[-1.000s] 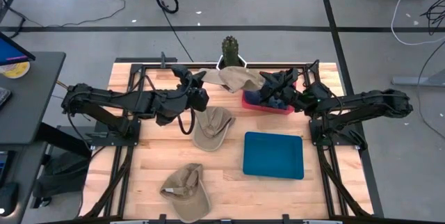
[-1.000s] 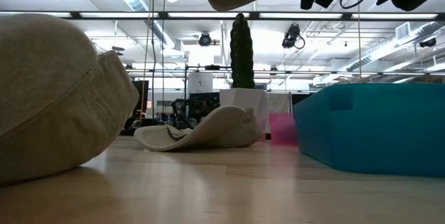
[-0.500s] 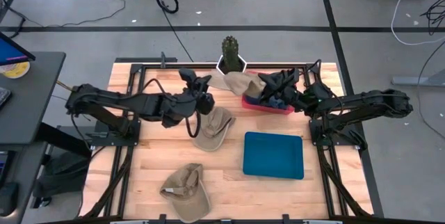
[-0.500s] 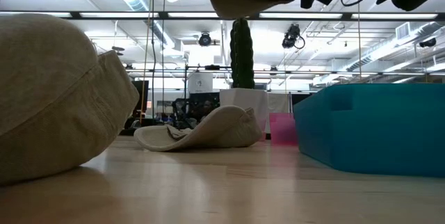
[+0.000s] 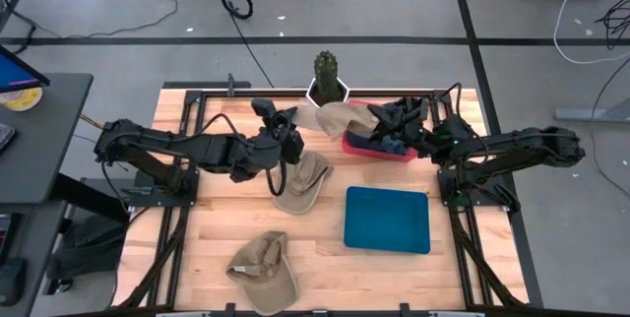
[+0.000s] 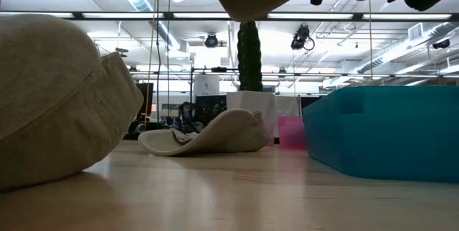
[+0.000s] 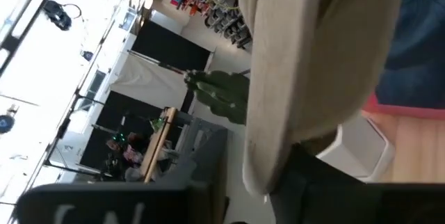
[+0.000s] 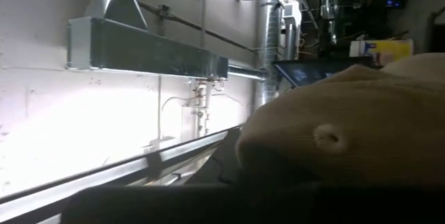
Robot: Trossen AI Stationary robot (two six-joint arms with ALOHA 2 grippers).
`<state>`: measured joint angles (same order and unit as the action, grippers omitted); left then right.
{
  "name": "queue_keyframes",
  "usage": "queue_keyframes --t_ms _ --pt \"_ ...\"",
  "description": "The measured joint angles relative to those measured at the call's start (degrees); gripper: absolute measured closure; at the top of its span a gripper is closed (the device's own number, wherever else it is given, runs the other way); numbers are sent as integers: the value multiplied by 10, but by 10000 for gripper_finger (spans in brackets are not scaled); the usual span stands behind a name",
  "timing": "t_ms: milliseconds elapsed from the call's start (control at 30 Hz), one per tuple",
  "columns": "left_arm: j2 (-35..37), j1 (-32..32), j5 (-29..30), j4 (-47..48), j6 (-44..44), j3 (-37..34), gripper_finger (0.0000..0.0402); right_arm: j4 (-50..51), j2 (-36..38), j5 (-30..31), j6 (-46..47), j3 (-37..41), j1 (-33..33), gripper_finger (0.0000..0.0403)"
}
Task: Pick & Place hat
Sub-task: Put the top brown cap into the blue bin
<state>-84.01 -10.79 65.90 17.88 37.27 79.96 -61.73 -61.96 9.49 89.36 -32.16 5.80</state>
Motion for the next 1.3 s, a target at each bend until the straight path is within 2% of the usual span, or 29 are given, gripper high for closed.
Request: queue_keyframes --t_ms 200,333,533,733,900,1100,1300 --pt "5 -26 -4 97 -128 0 273 -1 28 0 -20 0 0 401" --pt "12 -42 -9 176 -226 -1 251 13 50 -23 -24 0 0 402" --pt "28 -48 -8 278 -353 0 233 108 92 -139 -13 0 0 402" --pt "46 -48 -9 334 -401 0 232 256 142 -253 -12 0 0 403" --pt "54 -43 -8 337 -419 0 232 357 180 -307 -20 0 -4 403" --pt "54 -38 -8 341 -444 0 232 435 216 -325 -42 0 -36 403" --pt "54 -38 -8 340 -479 0 232 561 247 -304 -33 0 -81 403"
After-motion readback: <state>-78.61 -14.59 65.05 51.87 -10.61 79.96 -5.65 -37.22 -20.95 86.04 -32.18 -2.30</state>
